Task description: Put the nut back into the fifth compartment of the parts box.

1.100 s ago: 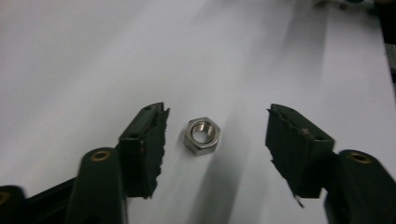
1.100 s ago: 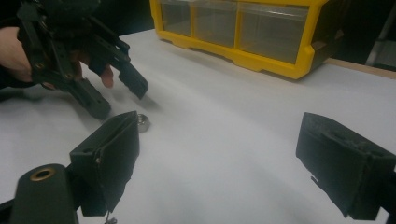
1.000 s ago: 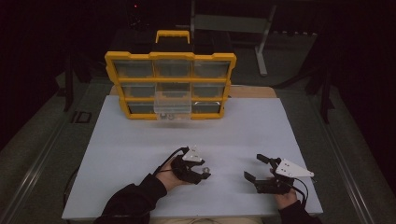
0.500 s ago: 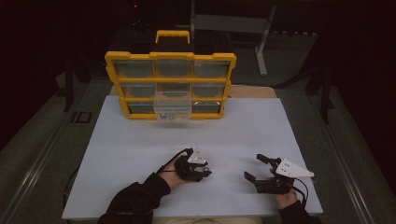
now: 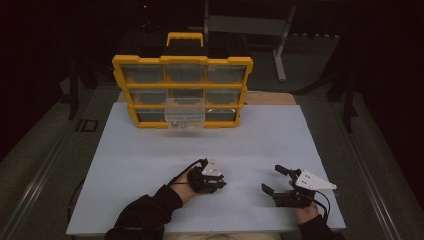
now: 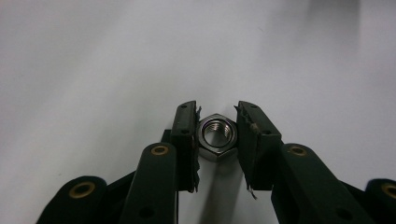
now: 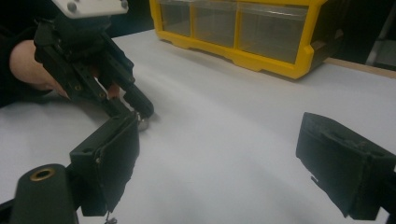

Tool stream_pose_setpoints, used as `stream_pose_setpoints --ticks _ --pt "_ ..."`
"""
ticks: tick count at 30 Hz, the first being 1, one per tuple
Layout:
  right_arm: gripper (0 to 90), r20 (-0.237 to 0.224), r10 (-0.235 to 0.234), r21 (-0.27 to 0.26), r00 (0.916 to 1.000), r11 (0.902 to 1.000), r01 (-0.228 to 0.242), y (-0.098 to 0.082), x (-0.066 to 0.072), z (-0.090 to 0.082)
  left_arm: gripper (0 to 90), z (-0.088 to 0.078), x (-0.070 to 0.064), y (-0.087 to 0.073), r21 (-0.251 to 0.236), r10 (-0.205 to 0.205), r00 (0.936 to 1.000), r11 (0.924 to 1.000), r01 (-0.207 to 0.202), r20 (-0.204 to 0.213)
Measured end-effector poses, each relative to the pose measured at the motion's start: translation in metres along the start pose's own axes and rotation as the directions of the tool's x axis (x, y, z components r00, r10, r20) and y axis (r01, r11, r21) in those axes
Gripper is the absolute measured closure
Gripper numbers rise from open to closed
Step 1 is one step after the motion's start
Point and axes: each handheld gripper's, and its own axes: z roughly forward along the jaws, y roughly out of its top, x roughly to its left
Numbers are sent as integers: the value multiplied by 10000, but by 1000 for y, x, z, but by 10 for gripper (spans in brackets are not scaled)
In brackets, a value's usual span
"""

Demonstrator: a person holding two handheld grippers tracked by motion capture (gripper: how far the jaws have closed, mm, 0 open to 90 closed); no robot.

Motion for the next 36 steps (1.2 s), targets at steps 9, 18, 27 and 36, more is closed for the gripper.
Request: stream_pose_setpoints --ticks 9,18,27,36 --pt "136 4 -24 16 10000 10000 24 0 0 0 687 -27 7 8 -308 -305 9993 9991 299 -203" --pt "136 12 -15 16 10000 10000 15 0 0 0 687 -56 12 16 -596 -365 9981 9977 335 -505" --pt "137 13 9 13 10000 10000 -9 0 0 1 687 -83 15 24 -884 -331 9973 9957 272 -657" --pt "137 14 28 32 10000 10000 -28 0 0 1 687 -109 23 35 -1398 -365 9958 9899 245 -843"
